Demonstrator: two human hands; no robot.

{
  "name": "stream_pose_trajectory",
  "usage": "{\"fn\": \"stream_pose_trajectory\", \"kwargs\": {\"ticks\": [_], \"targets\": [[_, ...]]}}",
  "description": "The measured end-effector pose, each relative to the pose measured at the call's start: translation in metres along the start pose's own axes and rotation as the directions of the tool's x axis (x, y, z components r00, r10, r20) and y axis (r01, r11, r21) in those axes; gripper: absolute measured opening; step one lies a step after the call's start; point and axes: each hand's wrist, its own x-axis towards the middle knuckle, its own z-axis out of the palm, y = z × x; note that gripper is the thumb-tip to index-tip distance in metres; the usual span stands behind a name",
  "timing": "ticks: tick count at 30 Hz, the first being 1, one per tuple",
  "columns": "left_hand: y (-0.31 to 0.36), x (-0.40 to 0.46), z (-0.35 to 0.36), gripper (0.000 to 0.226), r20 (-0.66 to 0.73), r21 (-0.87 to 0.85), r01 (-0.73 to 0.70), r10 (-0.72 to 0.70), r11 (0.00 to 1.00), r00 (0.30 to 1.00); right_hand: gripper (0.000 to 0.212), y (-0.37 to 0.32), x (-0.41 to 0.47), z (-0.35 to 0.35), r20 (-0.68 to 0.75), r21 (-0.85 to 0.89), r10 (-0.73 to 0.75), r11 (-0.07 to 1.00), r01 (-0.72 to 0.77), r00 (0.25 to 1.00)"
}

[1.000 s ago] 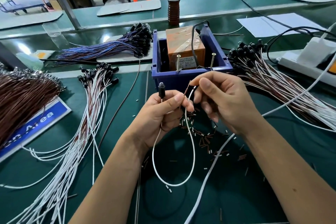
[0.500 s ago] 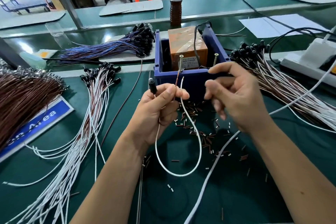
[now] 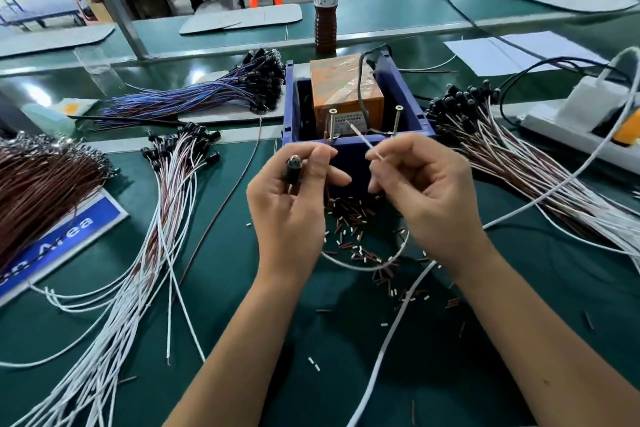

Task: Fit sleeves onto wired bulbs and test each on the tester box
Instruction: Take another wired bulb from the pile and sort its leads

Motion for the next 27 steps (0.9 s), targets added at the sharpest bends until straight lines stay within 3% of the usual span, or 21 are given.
{"fn": "stream_pose_trajectory", "kwargs": {"ticks": [6, 12, 17, 27], "targets": [[0.0, 0.003, 0.014, 0.004, -0.12, 0.131, -0.062, 0.078, 0.989, 0.99, 0.02, 0.003, -0.003, 0.004, -0.272, -0.211, -0.165, 0.972, 0.108, 0.948], [-0.002, 0.001, 0.017, 0.004, -0.176, 0.18, -0.051, 0.083, 0.982, 0.981, 0.021, 0.003, -0.004, 0.005, -0.479, -0.399, -0.264, 0.915, 0.06, 0.837], [-0.003, 0.001, 0.017, 0.005, -0.183, 0.18, -0.047, 0.08, 0.983, 0.98, 0.023, 0.007, -0.005, 0.008, -0.486, -0.429, -0.201, 0.903, -0.032, 0.851], [-0.005, 0.0, 0.016, 0.009, -0.165, 0.188, -0.037, 0.069, 0.982, 0.984, 0.024, 0.006, -0.008, 0.013, -0.47, -0.376, -0.135, 0.925, -0.059, 0.872]]}}
